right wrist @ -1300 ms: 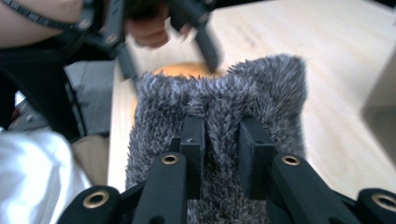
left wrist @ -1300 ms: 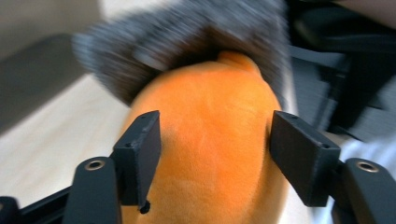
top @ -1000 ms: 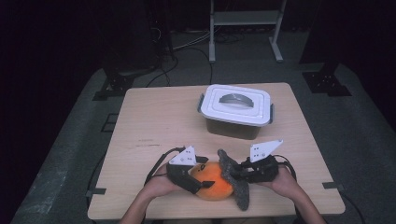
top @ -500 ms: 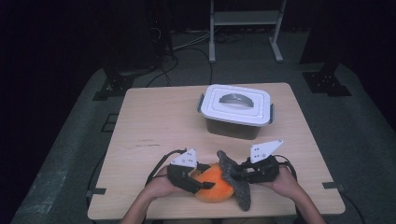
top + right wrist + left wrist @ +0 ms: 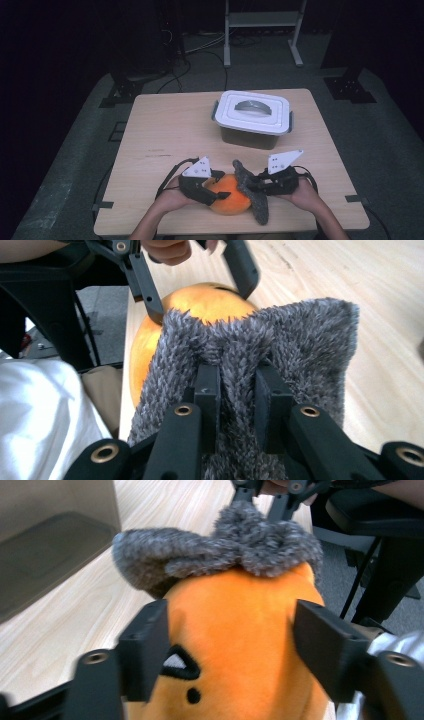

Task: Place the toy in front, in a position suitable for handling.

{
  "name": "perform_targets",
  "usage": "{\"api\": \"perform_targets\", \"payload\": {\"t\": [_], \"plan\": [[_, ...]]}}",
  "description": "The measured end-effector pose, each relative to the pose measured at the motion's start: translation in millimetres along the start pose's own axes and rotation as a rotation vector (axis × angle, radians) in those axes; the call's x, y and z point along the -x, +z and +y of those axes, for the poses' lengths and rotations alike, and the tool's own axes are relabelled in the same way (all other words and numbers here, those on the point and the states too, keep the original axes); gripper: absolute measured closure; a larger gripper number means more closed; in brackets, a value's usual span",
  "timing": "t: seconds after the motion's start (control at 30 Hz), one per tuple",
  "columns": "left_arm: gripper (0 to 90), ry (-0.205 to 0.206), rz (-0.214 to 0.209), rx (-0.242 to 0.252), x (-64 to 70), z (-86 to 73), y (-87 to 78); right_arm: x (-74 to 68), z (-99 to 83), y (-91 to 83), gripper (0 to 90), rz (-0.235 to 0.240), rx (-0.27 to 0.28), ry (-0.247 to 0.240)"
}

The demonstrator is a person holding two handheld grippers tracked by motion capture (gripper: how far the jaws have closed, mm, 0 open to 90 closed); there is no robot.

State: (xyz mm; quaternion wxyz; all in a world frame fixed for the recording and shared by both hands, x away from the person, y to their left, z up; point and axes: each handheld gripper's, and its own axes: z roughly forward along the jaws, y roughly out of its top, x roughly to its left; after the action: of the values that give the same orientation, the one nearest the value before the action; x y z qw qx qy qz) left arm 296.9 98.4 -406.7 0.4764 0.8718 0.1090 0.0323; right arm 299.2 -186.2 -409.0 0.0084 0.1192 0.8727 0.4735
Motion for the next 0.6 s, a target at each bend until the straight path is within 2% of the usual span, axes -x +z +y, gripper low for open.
{"api": "perform_targets", "payload": {"t": [0.2, 0.37, 0.47, 0.53, 0.6], "plan": [[19.9, -0.038, -0.016, 0.014, -4.9, -2.7, 3.4, 1.1, -5.8, 0.4, 74.3, 0.049, -0.017, 0.016], [20.0, -0.068, -0.001, 0.061, -8.6, -1.9, -1.0, 0.6, -5.8, 0.7, 74.3, 0.06, -0.021, 0.011], [21.4, -0.062, 0.002, 0.04, -8.8, -3.9, 1.6, 0.4, -5.3, 1.1, 74.2, 0.059, -0.021, 0.011], [21.4, -0.07, -0.014, 0.023, -8.9, -6.5, 6.5, 0.2, -5.1, 1.6, 74.2, 0.061, -0.021, 0.006], [21.1, -0.087, -0.06, 0.011, -9.3, -10.4, 12.8, -0.4, -4.8, 2.4, 74.2, 0.065, -0.023, 0.004]]}}
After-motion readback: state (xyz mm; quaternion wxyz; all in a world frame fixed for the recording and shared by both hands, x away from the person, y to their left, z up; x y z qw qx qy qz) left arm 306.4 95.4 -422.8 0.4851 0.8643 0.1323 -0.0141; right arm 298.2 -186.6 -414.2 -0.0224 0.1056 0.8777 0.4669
